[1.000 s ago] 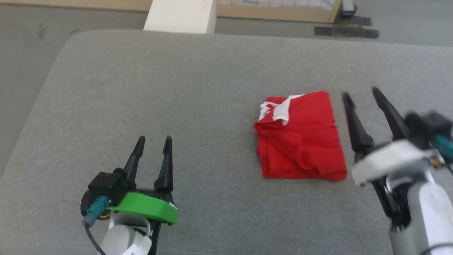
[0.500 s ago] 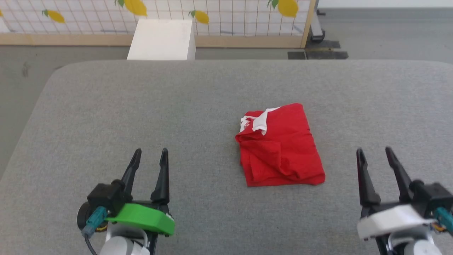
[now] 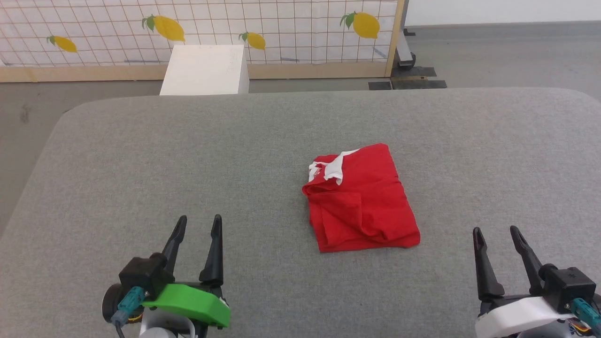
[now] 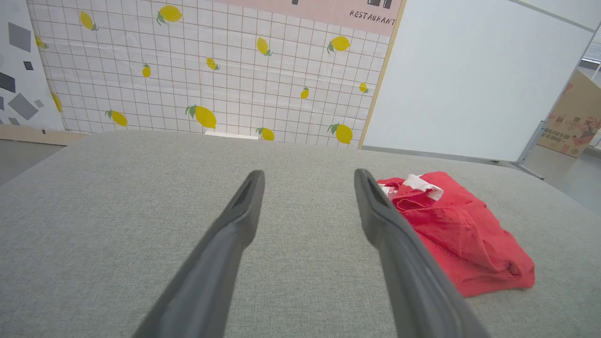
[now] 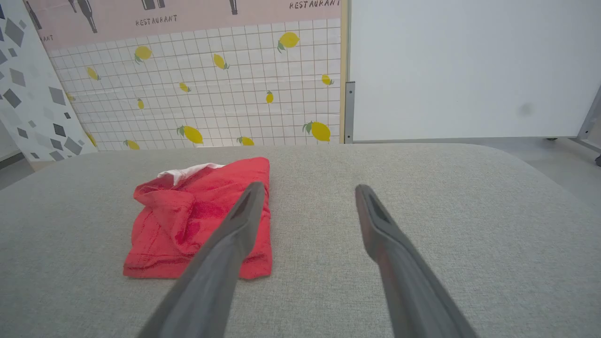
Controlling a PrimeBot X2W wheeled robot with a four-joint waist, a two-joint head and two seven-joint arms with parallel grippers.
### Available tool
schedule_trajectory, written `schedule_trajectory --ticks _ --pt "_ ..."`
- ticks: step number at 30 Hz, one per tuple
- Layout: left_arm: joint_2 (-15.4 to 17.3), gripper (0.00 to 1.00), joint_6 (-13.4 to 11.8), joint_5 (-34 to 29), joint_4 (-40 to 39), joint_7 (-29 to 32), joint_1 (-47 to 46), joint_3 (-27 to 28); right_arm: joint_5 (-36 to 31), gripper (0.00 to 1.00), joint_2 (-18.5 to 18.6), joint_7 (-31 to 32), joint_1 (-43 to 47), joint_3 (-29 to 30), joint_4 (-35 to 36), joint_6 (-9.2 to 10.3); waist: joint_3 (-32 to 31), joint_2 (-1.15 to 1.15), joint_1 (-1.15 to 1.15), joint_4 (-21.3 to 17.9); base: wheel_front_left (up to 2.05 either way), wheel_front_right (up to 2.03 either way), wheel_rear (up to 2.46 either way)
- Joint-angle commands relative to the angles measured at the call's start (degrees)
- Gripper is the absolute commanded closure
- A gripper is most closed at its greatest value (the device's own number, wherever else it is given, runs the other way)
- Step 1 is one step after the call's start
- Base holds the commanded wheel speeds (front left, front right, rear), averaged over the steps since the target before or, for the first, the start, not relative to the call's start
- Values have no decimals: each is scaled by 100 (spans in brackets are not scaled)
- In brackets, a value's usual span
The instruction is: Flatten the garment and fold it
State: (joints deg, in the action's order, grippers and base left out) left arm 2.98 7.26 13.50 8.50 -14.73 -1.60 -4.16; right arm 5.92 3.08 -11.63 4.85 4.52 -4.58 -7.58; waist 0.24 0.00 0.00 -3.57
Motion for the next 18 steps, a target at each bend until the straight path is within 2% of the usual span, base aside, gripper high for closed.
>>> schedule_trajectory --ticks 1,14,16,18 --pt "-10 0 23 -19 6 -27 61 26 -18 0 -19 -41 39 -1 4 9 22 0 0 -2 0 0 0" --pt "-10 0 23 -6 18 -27 10 26 126 0 -20 -40 -24 -6 28 9 87 0 0 30 0 0 0" --pt "-10 0 23 -1 15 -27 3 26 299 0 -20 -23 -64 -22 30 9 105 0 0 35 0 0 0" --pt "-10 0 23 6 1 -27 -7 45 750 0 -20 43 -177 -37 -3 9 142 0 0 32 0 0 0"
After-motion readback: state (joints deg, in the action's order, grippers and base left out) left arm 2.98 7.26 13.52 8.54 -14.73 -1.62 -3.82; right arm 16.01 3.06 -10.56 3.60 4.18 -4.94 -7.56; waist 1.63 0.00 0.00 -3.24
